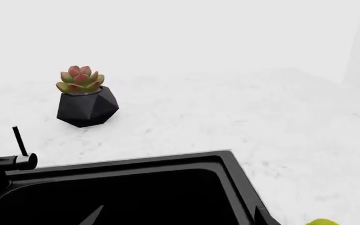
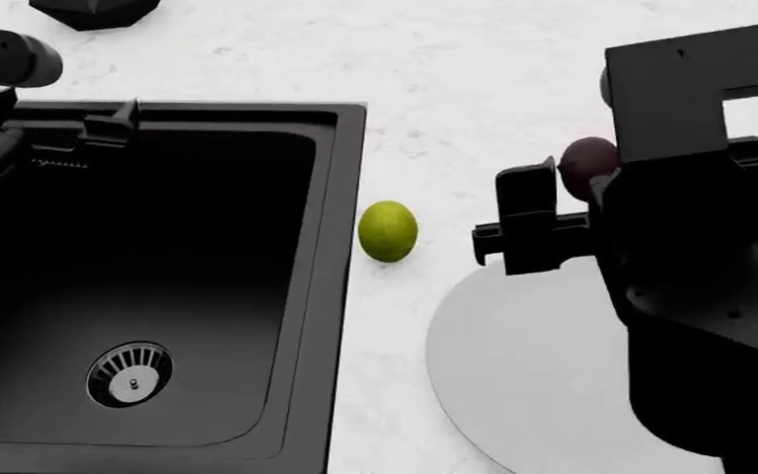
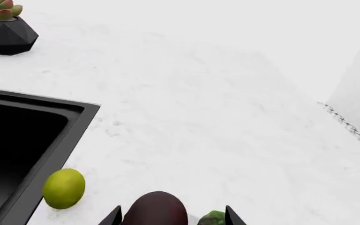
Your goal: Pick the beet from the sink and place it on the plate located on the counter
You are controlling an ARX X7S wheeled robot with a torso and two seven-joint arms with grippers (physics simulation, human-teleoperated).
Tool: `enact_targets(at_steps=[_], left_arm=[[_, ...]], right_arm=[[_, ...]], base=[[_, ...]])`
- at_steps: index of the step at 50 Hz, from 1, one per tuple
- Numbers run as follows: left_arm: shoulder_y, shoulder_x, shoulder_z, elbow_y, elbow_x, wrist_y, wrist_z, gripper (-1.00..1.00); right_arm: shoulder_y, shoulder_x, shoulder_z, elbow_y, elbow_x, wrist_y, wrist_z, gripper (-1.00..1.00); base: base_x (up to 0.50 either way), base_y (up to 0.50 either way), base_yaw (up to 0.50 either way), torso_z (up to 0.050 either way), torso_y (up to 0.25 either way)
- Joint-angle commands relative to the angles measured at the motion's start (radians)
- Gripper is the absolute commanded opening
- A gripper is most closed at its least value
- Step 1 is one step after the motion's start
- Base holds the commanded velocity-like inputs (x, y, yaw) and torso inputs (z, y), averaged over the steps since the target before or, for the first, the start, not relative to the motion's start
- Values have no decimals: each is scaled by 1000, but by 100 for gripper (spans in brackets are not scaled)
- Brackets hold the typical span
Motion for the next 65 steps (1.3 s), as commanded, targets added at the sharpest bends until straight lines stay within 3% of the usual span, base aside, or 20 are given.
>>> enact_targets(at_steps=[1, 11, 24, 45, 65], left_arm=[[2, -4, 14, -17, 1, 3, 11, 100], [8, -11, 1, -5, 0, 24, 7, 100], [19, -15, -2, -13, 6, 58, 13, 100], [39, -23, -4, 24, -6, 47, -6, 100], [39, -29, 7, -3, 3, 68, 3, 100]], right_arm=[[181, 70, -30, 114, 258, 186, 129, -100], [354, 170, -231, 229, 496, 184, 210, -100], [542, 247, -556, 259, 639, 174, 113, -100], [434, 282, -645, 196, 584, 75, 7, -100], [341, 266, -705, 239, 393, -50, -121, -100]], base=[[0, 0, 0, 0, 0], [0, 0, 0, 0, 0], [0, 0, 0, 0, 0], [0, 0, 0, 0, 0], [0, 0, 0, 0, 0]])
